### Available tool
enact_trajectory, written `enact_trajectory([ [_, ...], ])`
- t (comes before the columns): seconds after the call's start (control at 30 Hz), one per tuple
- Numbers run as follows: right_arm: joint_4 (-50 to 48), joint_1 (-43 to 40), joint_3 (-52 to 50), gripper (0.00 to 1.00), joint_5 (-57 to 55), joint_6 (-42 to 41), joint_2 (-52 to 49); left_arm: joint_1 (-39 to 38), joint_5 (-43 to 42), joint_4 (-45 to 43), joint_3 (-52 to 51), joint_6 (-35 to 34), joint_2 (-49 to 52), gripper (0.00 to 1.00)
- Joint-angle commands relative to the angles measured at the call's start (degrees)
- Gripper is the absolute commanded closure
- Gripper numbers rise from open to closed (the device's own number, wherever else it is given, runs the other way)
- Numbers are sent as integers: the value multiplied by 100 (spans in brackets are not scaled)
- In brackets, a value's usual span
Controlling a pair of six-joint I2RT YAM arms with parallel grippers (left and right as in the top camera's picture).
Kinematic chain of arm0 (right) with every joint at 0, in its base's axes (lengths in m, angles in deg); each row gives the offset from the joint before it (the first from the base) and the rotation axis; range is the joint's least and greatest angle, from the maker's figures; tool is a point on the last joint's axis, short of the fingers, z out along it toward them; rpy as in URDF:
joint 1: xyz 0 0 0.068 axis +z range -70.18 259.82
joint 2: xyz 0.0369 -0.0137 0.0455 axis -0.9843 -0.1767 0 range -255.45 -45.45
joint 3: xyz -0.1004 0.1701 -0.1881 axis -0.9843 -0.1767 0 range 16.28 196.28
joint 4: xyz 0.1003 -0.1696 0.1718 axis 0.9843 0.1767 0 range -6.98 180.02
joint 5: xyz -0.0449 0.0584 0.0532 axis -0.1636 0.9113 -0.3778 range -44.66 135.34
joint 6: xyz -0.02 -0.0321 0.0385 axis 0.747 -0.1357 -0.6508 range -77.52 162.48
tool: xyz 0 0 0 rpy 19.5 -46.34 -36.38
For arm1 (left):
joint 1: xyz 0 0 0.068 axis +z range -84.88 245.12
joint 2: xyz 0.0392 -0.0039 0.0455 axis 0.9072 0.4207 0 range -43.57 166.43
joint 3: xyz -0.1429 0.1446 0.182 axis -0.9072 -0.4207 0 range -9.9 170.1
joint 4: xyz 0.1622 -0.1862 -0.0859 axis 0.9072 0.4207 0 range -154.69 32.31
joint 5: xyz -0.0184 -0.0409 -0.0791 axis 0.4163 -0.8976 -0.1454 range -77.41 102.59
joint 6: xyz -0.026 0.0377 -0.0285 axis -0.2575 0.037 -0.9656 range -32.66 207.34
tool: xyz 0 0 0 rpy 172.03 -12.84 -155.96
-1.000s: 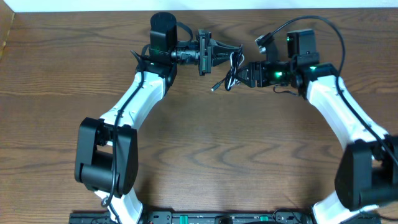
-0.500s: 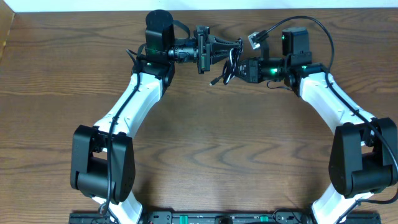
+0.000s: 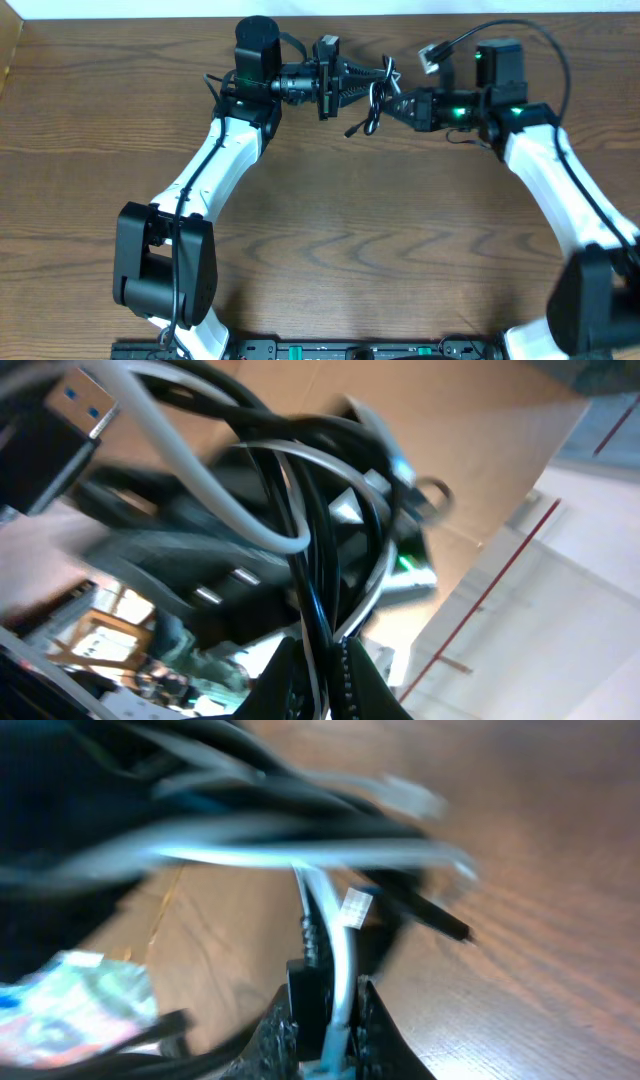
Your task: Untangle cables
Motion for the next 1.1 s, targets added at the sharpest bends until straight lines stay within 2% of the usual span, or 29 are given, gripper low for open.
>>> enact_trajectory([
  [0.0, 26, 37, 20, 99, -328, 13, 529, 4, -57, 7, 66, 691, -175, 92],
  [0.17, 24, 210, 17, 99, -407, -31, 605, -85, -13, 2, 66, 354, -175, 93],
  [0.43, -369, 684, 17, 99, -1266, -264, 492, -289, -267, 0, 66, 208, -175, 93],
  [0.7, -1016, 807, 17, 97, -2271, -1143, 468, -310, -289, -94, 68, -522, -175, 93],
  [0.77, -1027, 802, 17, 90, -2306, -1130, 468, -310, -293, -350, 68, -658, -175, 92],
  [0.8, -981, 802, 17, 64, -2304, -1102, 468, -310, -293, -490, 68, -671, -175, 93],
  [0.83, -907, 802, 17, 47, -2306, -1067, 468, -308, -302, -605, 68, -664, -175, 93],
  [0.87, -844, 789, 17, 40, -2304, -1034, 468, -302, -337, -654, 68, -649, -175, 93],
  [0.93, -669, 739, 17, 34, -2293, -938, 474, -264, -450, -643, 66, -439, -175, 93],
  [1.07, -306, 522, 17, 32, -2087, -857, 492, -195, -638, -640, 66, 625, -175, 92],
])
